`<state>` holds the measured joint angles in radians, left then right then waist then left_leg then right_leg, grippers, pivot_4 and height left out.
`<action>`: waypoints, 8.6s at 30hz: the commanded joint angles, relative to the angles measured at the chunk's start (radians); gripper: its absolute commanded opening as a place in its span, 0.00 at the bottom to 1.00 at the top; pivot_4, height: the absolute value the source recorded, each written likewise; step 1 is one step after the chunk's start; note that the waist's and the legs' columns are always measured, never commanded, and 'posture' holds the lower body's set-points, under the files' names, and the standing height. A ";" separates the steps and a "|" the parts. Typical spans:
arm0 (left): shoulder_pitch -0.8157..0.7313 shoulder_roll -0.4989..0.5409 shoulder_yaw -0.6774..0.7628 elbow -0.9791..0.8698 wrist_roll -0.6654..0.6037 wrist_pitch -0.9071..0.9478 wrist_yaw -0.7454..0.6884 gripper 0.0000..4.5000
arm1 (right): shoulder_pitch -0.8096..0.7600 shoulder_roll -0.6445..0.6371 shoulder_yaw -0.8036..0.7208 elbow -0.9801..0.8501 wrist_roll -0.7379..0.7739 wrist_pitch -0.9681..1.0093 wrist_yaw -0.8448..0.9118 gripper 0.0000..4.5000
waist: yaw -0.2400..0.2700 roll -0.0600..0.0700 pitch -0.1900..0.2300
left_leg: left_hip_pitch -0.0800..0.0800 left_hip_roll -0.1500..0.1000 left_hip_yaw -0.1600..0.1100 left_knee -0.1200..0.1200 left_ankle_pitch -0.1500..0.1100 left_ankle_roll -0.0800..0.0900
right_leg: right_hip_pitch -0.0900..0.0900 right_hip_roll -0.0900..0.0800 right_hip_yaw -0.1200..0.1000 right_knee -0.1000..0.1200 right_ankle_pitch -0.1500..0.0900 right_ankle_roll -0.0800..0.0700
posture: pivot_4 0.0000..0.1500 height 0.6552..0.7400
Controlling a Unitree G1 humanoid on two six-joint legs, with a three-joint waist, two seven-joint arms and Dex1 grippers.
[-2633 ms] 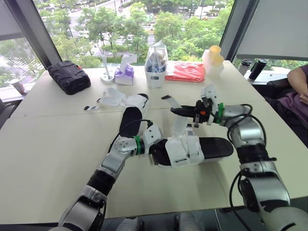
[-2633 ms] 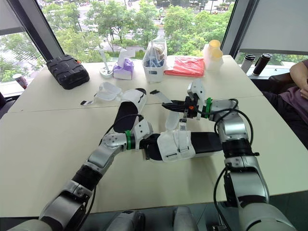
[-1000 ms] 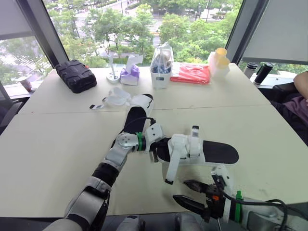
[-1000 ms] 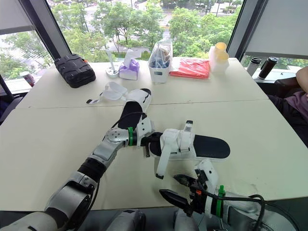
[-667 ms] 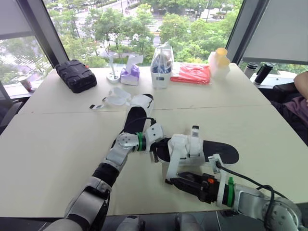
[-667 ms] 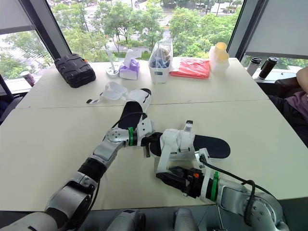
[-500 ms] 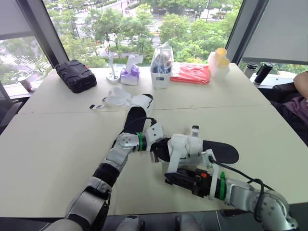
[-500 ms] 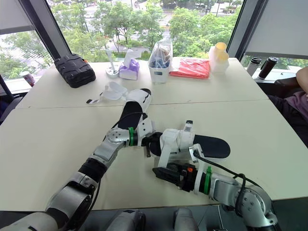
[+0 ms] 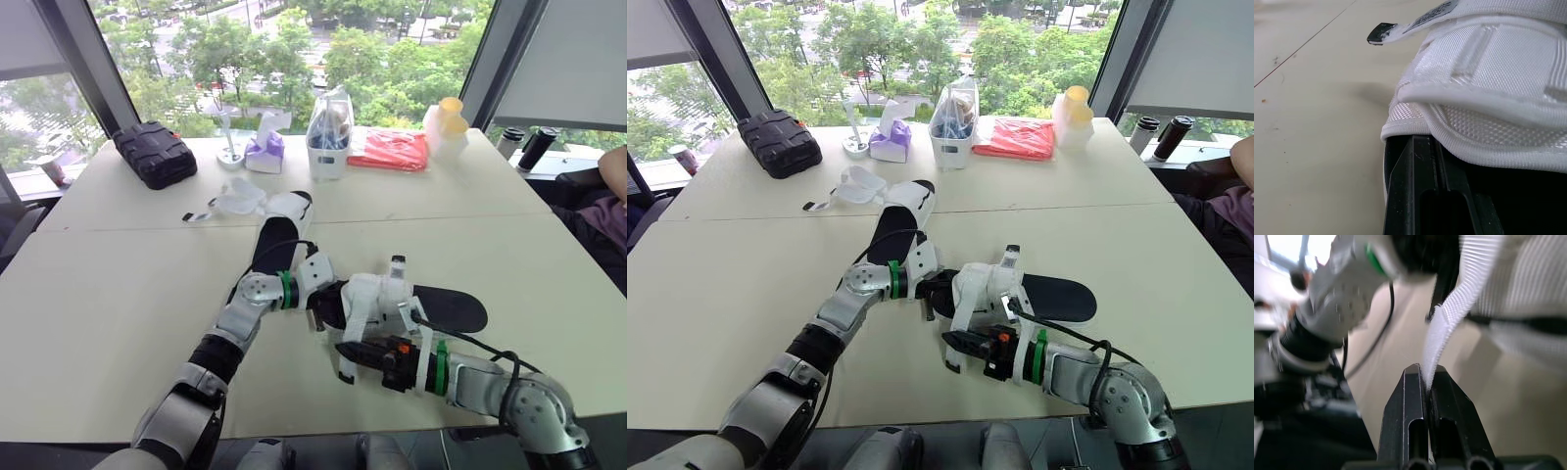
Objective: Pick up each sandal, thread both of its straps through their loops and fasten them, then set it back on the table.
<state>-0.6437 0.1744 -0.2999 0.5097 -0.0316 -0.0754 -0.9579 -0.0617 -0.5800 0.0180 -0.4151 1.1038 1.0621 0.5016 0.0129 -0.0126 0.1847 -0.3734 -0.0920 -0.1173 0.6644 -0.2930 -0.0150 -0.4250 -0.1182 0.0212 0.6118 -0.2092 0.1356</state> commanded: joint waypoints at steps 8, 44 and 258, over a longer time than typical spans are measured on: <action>0.007 -0.016 -0.026 0.023 0.024 -0.009 -0.003 0.00 | -0.382 -0.239 0.026 0.061 -0.035 0.051 0.357 0.01 | 0.002 0.000 0.000 | -0.001 0.000 0.000 0.001 0.000 0.000 | 0.000 0.000 -0.003 0.000 0.000 0.000 | 1.00 1.00; 0.033 -0.012 -0.023 -0.015 0.029 0.006 0.028 0.00 | -0.545 -0.100 0.126 0.426 -0.371 -0.010 0.581 0.01 | -0.001 0.000 0.000 | -0.001 0.000 0.000 0.001 0.000 0.000 | -0.001 -0.001 -0.002 0.000 0.000 0.000 | 1.00 1.00; 0.008 -0.081 -0.023 0.082 0.042 -0.044 0.006 0.00 | -0.007 0.063 -0.249 0.072 0.370 -0.112 -0.141 0.01 | 0.026 -0.002 -0.012 | -0.001 0.000 0.000 0.000 -0.003 0.006 | 0.007 0.000 -0.002 -0.016 0.004 0.006 | 1.00 1.00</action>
<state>-0.6545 0.0932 -0.3031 0.5940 -0.0084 -0.1343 -0.9549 -0.0534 -0.5254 -0.1999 -0.3346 1.4489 0.9809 0.3785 0.0391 -0.0149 0.1724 -0.3742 -0.0916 -0.1174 0.6645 -0.2963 -0.0094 -0.4182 -0.1184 0.0197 0.5962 -0.2057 0.1414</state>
